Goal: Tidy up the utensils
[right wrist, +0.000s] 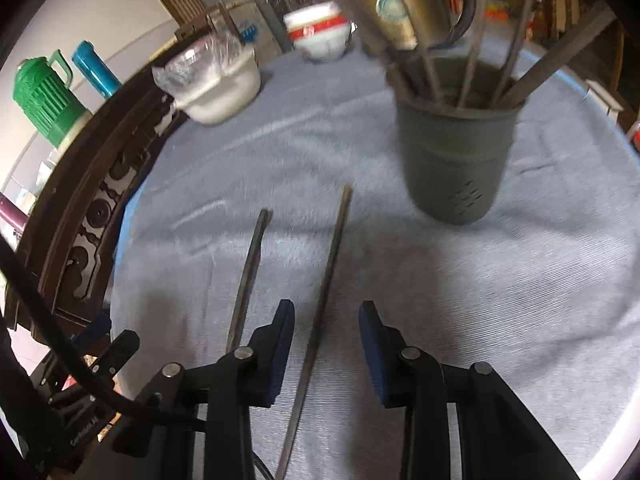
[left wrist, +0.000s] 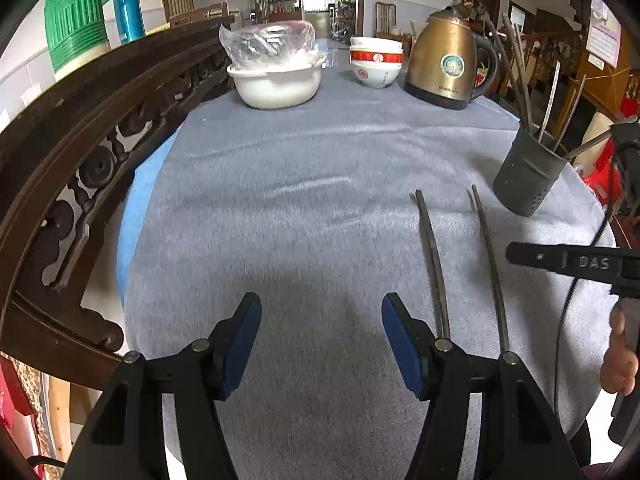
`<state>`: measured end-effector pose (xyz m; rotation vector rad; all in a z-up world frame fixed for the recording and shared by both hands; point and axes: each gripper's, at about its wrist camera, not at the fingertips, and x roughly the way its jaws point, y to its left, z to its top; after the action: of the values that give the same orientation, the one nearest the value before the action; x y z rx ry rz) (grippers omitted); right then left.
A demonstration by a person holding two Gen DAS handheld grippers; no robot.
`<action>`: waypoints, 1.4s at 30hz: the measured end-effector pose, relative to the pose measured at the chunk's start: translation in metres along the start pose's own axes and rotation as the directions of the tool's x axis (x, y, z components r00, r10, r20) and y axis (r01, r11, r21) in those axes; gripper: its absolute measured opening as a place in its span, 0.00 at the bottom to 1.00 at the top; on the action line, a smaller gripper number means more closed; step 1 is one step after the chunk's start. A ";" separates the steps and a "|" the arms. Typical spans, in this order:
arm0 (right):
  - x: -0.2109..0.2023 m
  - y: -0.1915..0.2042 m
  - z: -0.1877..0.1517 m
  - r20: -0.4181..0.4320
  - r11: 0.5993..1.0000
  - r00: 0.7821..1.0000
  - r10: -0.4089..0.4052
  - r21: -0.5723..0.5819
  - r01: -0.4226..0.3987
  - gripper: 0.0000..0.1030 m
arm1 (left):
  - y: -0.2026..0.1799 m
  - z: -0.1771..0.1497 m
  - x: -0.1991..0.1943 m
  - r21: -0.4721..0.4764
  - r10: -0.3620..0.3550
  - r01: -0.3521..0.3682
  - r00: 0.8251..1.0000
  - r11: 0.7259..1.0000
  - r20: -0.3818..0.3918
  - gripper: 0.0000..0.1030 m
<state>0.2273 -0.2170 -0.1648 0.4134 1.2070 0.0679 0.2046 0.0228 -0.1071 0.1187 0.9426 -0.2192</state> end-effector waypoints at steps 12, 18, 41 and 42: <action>0.029 0.005 -0.007 -0.088 0.999 0.996 0.002 -0.032 -0.005 0.09 | -0.013 0.004 0.015 -0.018 -0.051 0.050 0.996 0.999 -0.076 0.62; 0.020 -0.009 -0.012 -0.108 0.998 0.994 0.000 -0.066 -0.007 0.08 | -0.025 0.014 0.021 -0.020 -0.093 0.091 0.989 0.996 -0.111 0.62; 0.000 -0.057 0.009 -0.053 0.996 0.999 0.009 0.086 -0.004 0.16 | -0.051 0.033 0.073 -0.044 -0.225 0.221 0.939 0.974 -0.262 0.61; 0.001 -0.058 0.012 -0.049 0.996 0.999 -0.002 0.089 0.007 0.16 | -0.050 0.035 0.074 -0.047 -0.230 0.226 0.938 0.973 -0.261 0.61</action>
<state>0.2294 -0.2733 -0.1819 0.4896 1.2628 0.0203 0.2624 -0.0431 -0.1473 0.0226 1.2259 -0.4176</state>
